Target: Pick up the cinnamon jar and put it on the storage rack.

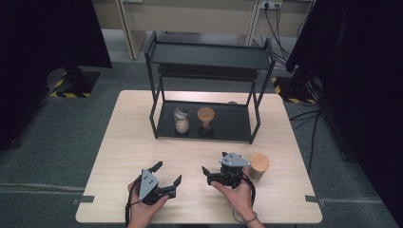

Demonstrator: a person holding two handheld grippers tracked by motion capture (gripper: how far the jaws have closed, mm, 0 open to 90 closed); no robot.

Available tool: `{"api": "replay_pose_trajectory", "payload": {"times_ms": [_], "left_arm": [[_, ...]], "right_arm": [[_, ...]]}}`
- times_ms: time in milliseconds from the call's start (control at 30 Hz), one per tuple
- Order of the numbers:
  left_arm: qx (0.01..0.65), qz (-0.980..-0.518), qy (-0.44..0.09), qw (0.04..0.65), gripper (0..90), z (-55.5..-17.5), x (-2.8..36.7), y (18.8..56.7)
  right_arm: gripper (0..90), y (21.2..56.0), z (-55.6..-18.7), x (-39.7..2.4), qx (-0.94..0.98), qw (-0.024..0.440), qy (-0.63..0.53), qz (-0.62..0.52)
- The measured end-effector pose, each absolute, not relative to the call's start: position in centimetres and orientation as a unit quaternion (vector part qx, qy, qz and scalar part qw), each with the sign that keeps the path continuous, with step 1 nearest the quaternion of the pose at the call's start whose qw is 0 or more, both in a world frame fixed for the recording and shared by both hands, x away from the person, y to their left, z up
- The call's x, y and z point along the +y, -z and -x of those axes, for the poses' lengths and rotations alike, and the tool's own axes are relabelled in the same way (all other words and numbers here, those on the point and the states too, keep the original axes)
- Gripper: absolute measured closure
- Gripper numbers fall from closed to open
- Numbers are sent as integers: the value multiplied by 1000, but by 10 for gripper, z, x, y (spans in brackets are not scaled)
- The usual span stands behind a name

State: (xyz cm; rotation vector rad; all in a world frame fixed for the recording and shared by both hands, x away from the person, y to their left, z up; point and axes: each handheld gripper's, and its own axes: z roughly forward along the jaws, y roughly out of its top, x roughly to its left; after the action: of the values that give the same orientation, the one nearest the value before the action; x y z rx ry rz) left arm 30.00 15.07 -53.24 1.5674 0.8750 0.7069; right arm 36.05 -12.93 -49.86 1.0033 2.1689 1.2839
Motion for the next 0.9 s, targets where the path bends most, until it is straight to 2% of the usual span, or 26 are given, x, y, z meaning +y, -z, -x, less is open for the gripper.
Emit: {"api": "replay_pose_trajectory", "payload": {"times_ms": [900], "left_arm": [[373,-668,-301,569,119,-300,151,532]], "right_arm": [[55,509,-319,-168,787,200,-468,-349]]}}
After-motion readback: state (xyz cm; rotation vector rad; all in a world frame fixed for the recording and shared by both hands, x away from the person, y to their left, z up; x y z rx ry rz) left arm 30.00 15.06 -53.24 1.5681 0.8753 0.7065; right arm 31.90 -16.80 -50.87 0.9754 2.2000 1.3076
